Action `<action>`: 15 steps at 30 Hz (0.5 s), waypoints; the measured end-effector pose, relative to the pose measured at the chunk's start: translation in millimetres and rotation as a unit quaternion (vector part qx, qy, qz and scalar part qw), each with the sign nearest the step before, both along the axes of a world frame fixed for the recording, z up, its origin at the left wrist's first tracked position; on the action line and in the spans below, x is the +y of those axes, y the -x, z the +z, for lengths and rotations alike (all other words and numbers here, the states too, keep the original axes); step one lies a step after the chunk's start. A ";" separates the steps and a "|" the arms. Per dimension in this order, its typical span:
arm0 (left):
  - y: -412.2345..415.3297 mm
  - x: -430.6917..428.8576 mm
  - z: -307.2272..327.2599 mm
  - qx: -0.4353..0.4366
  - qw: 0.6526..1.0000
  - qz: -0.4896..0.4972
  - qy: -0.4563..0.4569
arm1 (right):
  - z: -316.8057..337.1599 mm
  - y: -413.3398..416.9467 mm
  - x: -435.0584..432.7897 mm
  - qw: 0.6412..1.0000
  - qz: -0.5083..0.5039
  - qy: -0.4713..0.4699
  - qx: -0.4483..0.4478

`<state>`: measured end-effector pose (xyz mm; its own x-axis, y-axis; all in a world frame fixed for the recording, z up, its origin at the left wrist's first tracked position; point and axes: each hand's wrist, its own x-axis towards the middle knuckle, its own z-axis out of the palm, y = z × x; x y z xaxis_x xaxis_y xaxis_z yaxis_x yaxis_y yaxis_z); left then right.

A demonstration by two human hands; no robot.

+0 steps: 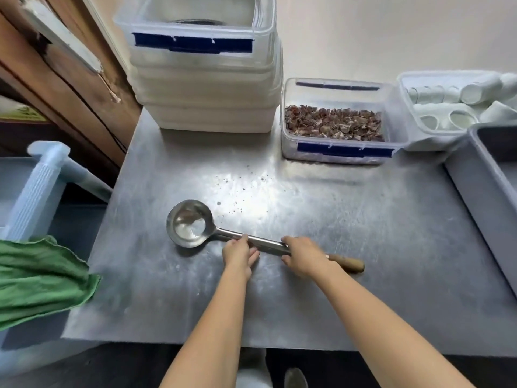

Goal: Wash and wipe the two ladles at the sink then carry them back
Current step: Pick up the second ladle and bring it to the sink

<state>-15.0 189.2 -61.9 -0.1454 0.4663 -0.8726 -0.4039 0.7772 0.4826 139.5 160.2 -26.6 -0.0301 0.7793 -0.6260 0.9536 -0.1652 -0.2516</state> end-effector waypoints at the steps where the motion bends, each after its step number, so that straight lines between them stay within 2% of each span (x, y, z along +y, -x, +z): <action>1: -1.2 4.2 -2.0 -0.003 1.000 0.005 0.000 | -2.4 -0.4 3.3 1.000 -0.006 0.002 0.002; 7: -4.8 9.8 -10.4 0.032 0.999 0.029 0.006 | -4.8 -7.5 16.6 0.998 -0.040 0.035 0.035; 15: -34.4 12.0 3.5 0.061 0.989 -0.128 -0.036 | 16.4 -37.7 -2.5 0.990 -0.096 0.069 0.074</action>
